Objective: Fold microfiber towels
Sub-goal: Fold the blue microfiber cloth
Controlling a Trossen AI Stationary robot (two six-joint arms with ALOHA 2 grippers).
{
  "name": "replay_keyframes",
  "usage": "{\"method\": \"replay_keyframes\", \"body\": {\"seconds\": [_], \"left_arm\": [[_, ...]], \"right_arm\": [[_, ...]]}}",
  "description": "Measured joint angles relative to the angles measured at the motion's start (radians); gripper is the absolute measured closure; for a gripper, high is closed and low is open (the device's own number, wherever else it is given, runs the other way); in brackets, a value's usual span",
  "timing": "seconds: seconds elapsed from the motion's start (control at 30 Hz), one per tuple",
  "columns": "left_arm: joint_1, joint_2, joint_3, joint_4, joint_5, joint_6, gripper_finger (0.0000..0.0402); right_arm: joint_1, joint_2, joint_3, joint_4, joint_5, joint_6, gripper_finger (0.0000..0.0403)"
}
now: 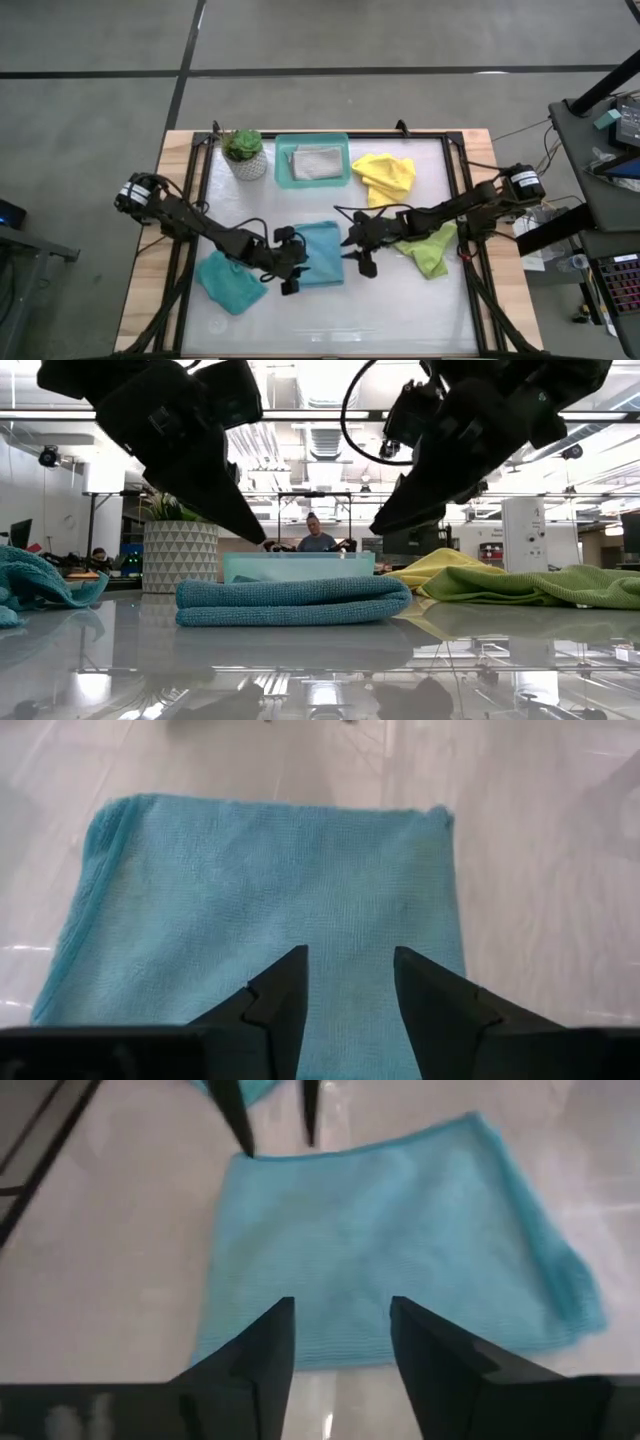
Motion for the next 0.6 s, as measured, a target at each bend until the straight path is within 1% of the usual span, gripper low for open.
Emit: {"method": "replay_keyframes", "body": {"seconds": [0.1,0.3,0.37,0.5,0.6], "left_arm": [[-0.016,-0.002,0.0,0.0,0.0,0.0,0.0257],[-0.106,-0.002,0.01,-0.005,0.001,-0.009,0.024],[-0.14,-0.002,0.017,0.003,-0.004,-0.029,0.0239],[-0.195,0.0,0.019,-0.003,-0.066,-0.06,0.0239],[-0.231,0.0,0.019,0.016,-0.142,-0.067,0.0239]], "right_arm": [[0.044,0.008,0.02,0.012,-0.002,-0.028,0.0227],[0.13,0.032,0.064,0.012,0.115,-0.05,0.0219],[0.153,0.032,0.069,0.011,0.128,-0.038,0.022],[0.205,0.034,0.081,0.004,0.155,-0.011,0.0219],[0.238,0.056,0.103,0.006,0.218,-0.017,0.0218]]}}
